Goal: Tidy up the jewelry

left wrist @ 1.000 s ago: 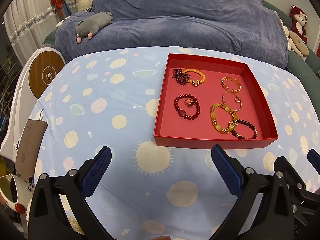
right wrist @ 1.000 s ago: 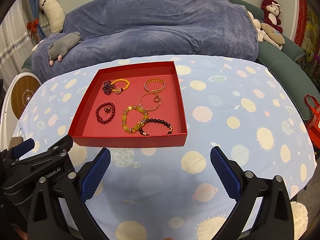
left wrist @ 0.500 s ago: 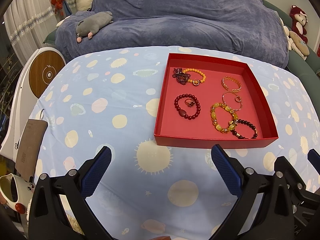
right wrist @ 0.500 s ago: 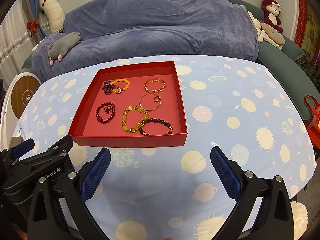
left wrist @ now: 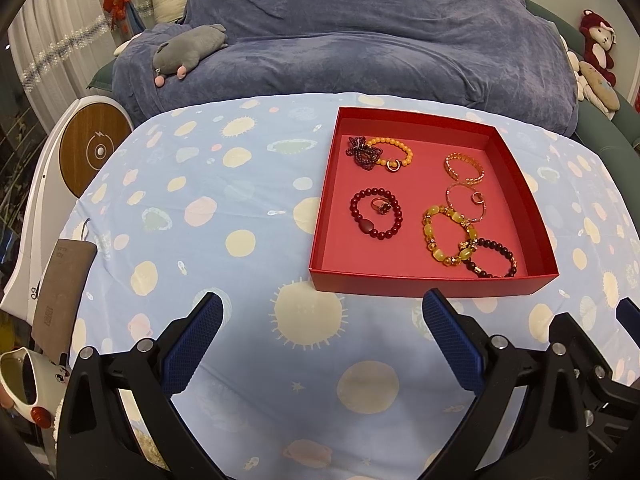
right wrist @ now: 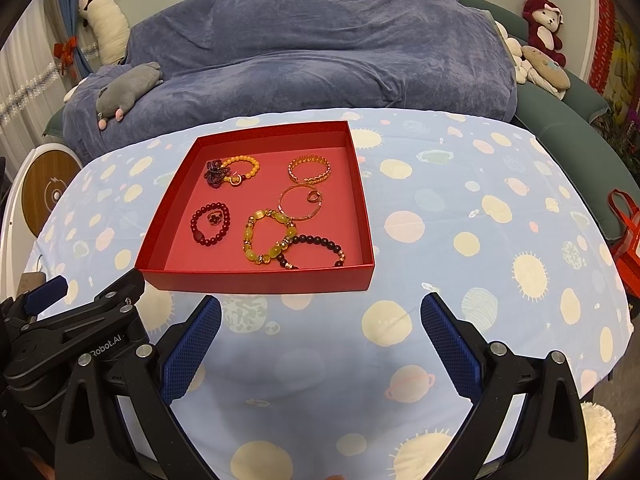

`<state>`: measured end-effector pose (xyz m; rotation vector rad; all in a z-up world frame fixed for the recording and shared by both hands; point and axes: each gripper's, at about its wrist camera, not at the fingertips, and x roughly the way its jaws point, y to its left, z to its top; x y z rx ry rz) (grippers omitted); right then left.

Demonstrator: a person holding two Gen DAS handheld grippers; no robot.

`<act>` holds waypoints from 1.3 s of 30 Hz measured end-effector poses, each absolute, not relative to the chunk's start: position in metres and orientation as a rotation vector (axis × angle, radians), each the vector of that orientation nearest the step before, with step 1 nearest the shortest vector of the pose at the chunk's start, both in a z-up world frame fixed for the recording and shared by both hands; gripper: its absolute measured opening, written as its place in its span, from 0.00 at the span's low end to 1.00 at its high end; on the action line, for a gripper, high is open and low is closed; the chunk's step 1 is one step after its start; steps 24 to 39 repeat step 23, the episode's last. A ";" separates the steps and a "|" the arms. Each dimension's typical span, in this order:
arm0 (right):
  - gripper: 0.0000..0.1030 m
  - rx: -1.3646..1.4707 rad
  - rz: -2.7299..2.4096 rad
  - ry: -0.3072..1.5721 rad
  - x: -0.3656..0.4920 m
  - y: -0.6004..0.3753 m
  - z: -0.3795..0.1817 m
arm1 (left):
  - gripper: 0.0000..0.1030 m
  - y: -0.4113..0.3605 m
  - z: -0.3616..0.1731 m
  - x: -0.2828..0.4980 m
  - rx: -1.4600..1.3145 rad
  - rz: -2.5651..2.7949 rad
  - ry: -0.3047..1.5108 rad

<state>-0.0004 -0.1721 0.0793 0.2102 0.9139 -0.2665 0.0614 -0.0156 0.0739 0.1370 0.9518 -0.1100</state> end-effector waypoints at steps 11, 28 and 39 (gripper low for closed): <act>0.94 0.208 -0.268 0.914 -0.001 -0.173 0.079 | 0.93 -0.017 0.073 0.061 0.141 -0.106 0.950; 0.93 0.204 -0.271 0.913 -0.001 -0.175 0.079 | 0.93 -0.018 0.075 0.063 0.142 -0.110 0.947; 0.93 0.204 -0.271 0.913 -0.001 -0.175 0.079 | 0.93 -0.018 0.075 0.063 0.142 -0.110 0.947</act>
